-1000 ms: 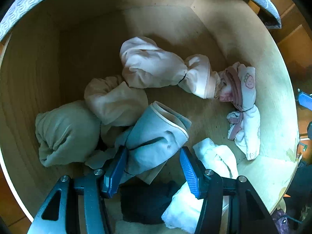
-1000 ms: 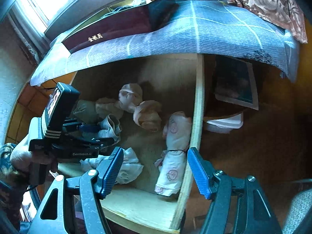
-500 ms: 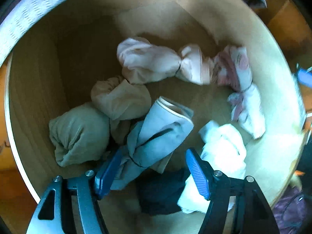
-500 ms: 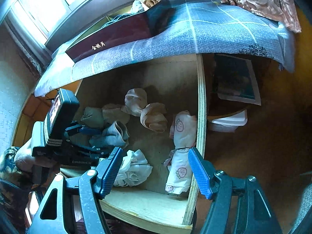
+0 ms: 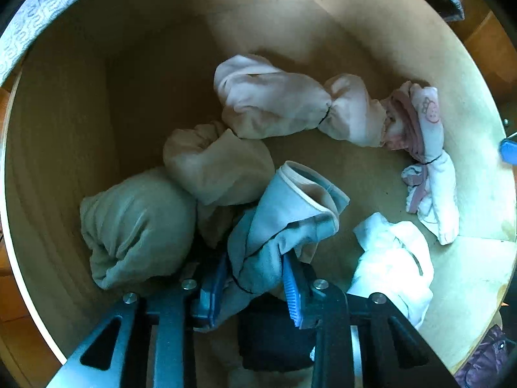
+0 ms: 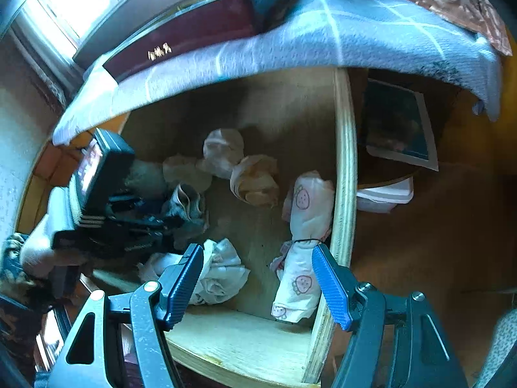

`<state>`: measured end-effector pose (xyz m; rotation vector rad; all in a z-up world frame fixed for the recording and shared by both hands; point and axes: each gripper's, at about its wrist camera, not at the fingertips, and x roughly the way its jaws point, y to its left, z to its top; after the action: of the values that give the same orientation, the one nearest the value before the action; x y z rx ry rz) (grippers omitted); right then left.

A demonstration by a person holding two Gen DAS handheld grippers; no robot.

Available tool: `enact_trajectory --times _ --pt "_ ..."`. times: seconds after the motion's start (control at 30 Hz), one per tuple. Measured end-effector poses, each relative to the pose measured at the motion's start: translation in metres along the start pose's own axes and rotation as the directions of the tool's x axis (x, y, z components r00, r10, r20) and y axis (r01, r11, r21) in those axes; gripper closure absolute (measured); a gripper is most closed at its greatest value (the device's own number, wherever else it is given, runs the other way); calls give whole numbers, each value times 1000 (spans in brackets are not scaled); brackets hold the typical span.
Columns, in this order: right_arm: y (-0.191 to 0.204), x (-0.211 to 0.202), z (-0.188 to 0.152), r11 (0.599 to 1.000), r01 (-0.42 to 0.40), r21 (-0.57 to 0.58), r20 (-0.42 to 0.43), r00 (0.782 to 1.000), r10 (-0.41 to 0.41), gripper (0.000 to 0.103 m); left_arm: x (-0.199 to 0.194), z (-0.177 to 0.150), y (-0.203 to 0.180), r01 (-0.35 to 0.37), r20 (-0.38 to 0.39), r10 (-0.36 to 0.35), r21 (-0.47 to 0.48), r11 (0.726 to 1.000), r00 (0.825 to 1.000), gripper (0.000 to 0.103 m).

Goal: Organize soft objects
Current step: 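Grasp the pale blue cloth in the drawer with the left gripper, then grasp the white lacy cloth with the right gripper while the left gripper lifts the pale blue cloth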

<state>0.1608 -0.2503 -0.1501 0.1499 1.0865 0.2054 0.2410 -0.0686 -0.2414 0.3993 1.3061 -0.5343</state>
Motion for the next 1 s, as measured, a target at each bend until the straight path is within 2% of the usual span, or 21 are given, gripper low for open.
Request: enact_trajectory --times 0.37,0.5,0.63,0.7,0.77,0.87,1.0 --pt "21 21 -7 997 18 -80 -44 999 -22 33 -54 -19 17 84 140 -73 -74 994 987 72" --pt "37 37 -7 993 -26 -113 -103 995 14 34 -69 -25 25 104 177 -86 -94 990 981 72" --pt "40 68 -6 990 -142 -27 -234 963 132 34 -83 -33 31 123 214 -97 -111 986 972 72" --pt "44 84 -7 992 -124 -20 -272 956 114 34 -85 -40 36 126 225 -98 -112 986 969 72" --pt "46 97 -8 988 -151 8 -312 939 146 33 -89 -44 38 129 234 -99 -119 984 967 72" --pt "46 103 -5 990 -138 10 -319 938 134 29 -85 -42 38 131 239 -99 -122 984 966 72" --pt "47 117 -4 986 -167 18 -359 919 162 29 -84 -40 38 145 254 -107 -134 980 961 72"
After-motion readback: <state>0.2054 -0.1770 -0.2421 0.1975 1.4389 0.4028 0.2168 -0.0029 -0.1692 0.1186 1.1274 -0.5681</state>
